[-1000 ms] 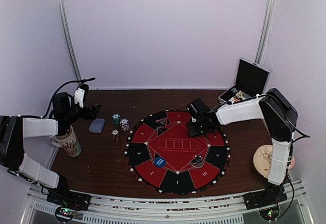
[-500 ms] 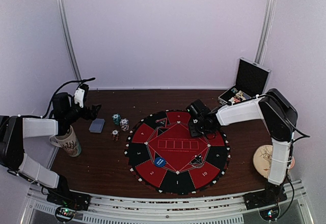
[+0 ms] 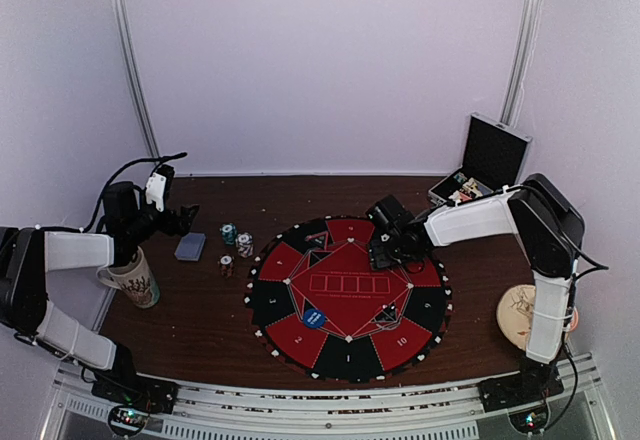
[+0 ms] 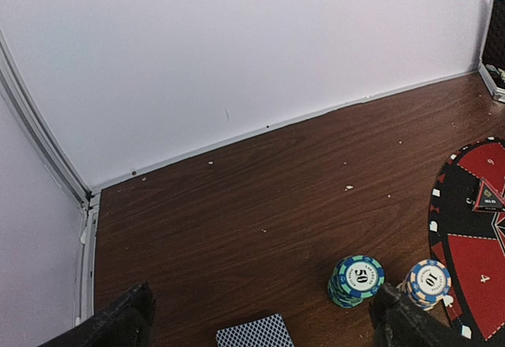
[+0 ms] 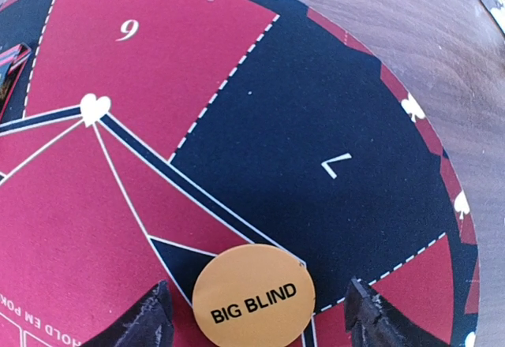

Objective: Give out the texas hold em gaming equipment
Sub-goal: Move the big blind button to position 7, then adjust the dealer button at position 10.

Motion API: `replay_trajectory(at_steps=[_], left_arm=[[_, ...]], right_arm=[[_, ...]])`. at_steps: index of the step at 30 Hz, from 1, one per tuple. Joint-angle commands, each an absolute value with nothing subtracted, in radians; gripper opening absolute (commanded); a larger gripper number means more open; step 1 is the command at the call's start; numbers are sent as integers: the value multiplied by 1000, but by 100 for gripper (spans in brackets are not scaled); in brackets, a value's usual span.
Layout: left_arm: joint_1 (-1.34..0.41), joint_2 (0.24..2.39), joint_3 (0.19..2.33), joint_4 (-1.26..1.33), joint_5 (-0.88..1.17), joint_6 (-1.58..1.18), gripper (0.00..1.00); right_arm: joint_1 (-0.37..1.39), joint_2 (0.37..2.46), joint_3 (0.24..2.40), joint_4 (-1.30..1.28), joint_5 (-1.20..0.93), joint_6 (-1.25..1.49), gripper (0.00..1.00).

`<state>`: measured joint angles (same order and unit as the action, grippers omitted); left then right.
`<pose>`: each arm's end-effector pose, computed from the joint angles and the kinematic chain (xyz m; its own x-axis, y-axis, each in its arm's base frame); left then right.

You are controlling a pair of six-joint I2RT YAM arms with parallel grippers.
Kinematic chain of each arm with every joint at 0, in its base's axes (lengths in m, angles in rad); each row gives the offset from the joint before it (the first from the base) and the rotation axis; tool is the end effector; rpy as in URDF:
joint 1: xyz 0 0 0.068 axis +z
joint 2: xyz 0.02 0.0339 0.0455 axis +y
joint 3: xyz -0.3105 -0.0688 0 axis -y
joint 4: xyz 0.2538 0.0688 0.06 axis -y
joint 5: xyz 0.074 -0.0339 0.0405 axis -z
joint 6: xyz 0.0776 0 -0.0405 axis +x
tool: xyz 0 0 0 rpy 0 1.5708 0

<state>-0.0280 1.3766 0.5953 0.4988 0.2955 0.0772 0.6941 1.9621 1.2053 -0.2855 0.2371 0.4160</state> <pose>0.3241 -0.0317 0.2407 -0.2542 0.0809 -0.9638 0.3269 0.9450 -0.0069 0.3495 0.2671 0.1409 -0.8216 -0.1728 -0.5432 -0.2173 0.9759 0.0182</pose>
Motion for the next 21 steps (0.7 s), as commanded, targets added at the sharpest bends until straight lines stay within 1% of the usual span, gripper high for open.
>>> replay_trajectory(at_steps=[1, 3, 8, 12, 14, 18, 21], left_arm=[[-33, 1375, 622, 520, 304, 83, 98], [-33, 1372, 621, 519, 299, 83, 98], [-34, 1368, 620, 520, 295, 84, 98], [-33, 1372, 623, 516, 298, 84, 98], [-34, 1369, 623, 514, 298, 84, 98], [-34, 1359, 620, 515, 291, 84, 98], [-34, 1358, 618, 515, 289, 84, 98]], right_arm=[[692, 1928, 1211, -311, 242, 417, 81], [710, 1880, 1200, -316, 224, 415, 85], [829, 1753, 1173, -397, 246, 396, 90], [927, 1674, 1084, -422, 254, 403, 98], [967, 1640, 1029, -421, 258, 419, 100], [1039, 1604, 946, -427, 285, 449, 100], [1073, 1614, 924, -453, 327, 473, 100]])
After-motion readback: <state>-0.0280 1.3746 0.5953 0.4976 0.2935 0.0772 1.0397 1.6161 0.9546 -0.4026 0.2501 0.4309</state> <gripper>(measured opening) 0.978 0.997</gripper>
